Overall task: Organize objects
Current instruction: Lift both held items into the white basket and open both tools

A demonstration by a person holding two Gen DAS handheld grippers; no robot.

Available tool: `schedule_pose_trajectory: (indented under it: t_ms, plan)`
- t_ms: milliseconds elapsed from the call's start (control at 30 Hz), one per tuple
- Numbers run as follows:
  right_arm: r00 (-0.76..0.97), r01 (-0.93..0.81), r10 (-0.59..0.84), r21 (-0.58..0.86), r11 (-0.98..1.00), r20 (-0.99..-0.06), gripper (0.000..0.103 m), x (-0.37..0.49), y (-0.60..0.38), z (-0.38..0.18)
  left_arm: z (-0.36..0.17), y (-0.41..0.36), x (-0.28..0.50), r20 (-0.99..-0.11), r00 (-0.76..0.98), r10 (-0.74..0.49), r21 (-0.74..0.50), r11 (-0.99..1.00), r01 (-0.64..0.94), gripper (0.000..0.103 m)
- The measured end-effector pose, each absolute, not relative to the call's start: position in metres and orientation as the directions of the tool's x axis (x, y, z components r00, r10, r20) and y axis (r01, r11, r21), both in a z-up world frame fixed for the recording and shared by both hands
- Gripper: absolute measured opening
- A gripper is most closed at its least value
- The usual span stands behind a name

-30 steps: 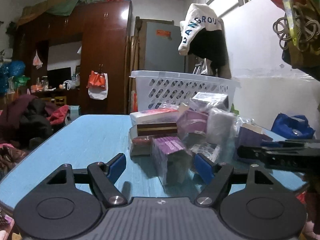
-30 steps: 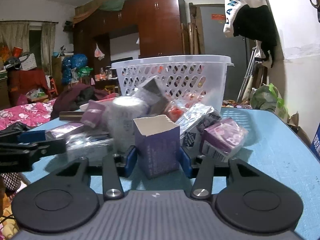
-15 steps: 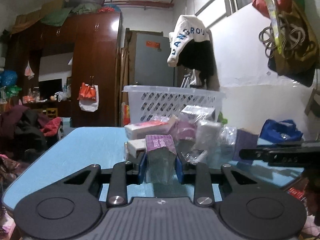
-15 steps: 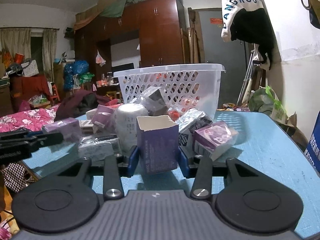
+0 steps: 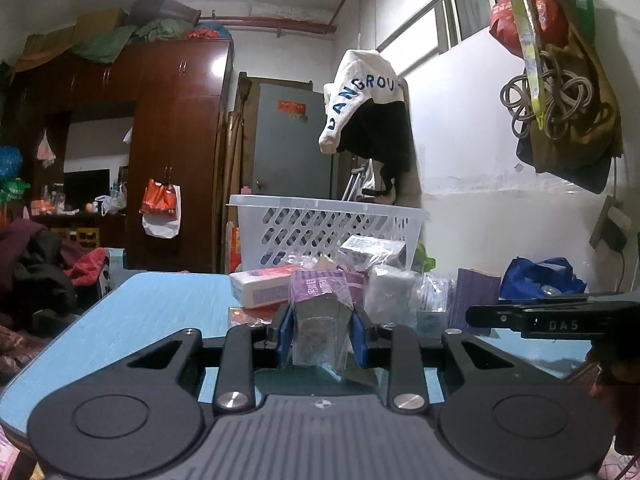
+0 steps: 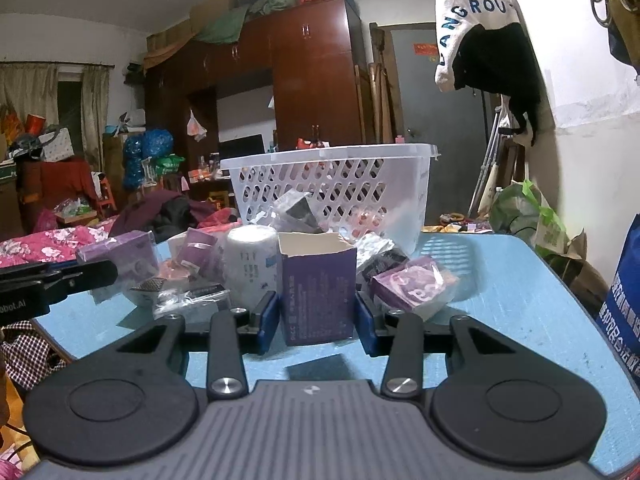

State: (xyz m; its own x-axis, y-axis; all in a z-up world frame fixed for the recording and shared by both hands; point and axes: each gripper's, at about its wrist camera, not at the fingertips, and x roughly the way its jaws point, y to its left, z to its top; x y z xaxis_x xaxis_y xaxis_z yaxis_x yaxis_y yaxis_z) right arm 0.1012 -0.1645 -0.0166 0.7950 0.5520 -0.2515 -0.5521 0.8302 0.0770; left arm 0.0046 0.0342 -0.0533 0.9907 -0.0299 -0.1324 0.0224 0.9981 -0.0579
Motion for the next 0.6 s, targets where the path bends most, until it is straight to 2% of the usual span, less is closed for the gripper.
schedule_pose_trajectory:
  t_ms: [233,400,500,600]
  plan:
    - [0.811,-0.545,0.546,0.066,0.836,-0.210,0.044,0.102,-0.169,0.000,-0.035,0.039,0.008,-0.075,0.996,-0.057,-0.064,0.997,0.052,0.034]
    - [0.828,-0.552,0.550,0.014,0.834,-0.109,0.044,0.129,-0.169,0.059,0.028,0.052,0.052,0.014,0.996,-0.089,-0.043,0.995,0.090,0.034]
    - [0.823,-0.564,0.559,-0.025,0.826,-0.105,0.044,0.171,-0.151,0.097,0.069,0.055,0.102,0.006,0.994,-0.112,-0.052,0.992,0.112,0.034]
    - [0.821,-0.562,0.551,-0.036,0.826,-0.151,0.044,0.219,-0.130,0.119,0.092,0.054,0.156,-0.037,0.993,-0.112,-0.072,0.991,0.109,0.034]
